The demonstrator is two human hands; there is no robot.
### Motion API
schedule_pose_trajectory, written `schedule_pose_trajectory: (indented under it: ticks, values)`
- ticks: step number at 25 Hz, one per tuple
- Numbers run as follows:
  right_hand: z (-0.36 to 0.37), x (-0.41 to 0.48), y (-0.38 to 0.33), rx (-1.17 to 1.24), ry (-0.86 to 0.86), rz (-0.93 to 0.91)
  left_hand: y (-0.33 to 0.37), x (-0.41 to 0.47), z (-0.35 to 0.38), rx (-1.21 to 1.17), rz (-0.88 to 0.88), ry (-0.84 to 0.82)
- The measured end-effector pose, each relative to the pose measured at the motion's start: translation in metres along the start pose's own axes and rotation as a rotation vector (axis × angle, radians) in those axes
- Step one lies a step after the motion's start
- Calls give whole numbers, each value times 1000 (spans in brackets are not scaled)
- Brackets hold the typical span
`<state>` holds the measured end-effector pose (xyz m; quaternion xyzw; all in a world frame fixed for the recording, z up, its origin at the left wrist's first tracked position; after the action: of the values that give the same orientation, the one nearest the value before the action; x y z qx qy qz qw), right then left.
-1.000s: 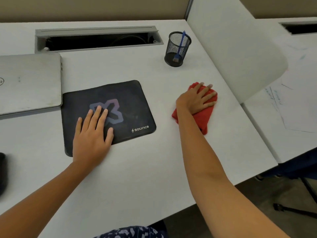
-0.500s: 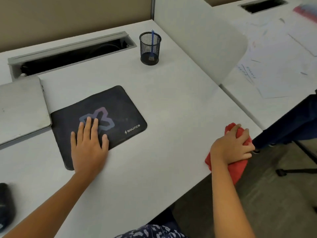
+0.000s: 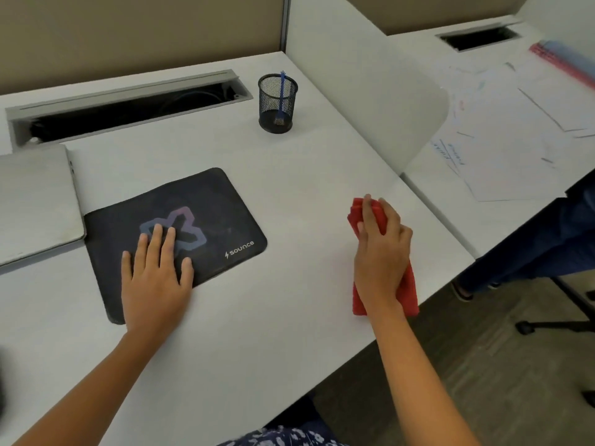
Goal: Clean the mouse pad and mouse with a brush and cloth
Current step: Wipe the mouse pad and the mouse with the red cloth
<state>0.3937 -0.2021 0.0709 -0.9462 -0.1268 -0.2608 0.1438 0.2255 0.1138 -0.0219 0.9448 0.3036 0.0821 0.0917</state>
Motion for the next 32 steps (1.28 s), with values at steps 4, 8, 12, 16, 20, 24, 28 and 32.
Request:
schedule_pose_trajectory:
  ticks: [4, 8, 12, 16, 20, 24, 28, 32]
  values:
    - [53, 45, -48, 111, -227, -129, -1, 0, -3, -20, -5, -7]
    - [92, 94, -74, 134, -266, -203, 0, 0, -5, -35, -16, -11]
    - [132, 134, -93, 115, -314, -241, -1, 0, -3, -27, -24, -20]
    - [166, 152, -104, 108, -412, -327, -3, 0, -2, -32, -50, -20]
    - [197, 144, -88, 72, -556, -237, -3, 1, -4, -38, -62, -11]
    - [207, 135, -80, -21, -608, -182, -2, 1, -5, -30, -68, -11]
    - [210, 134, -79, -37, -643, -139, -1, 1, -6, -22, -72, -6]
    - [208, 136, -80, 7, -657, -159, 0, 2, -6, -13, -66, -14]
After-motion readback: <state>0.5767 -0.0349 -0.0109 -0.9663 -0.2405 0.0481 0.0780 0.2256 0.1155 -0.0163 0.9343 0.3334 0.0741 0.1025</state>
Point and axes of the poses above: each hand's wrist, its own x-axis towards the middle knuckle, its own z-axis out of the palm, y = z × x, the point moved 8 cm from there along x, towards the middle knuckle, and after that the axes turned 2 degrees about -y, right-handed, at the moved point
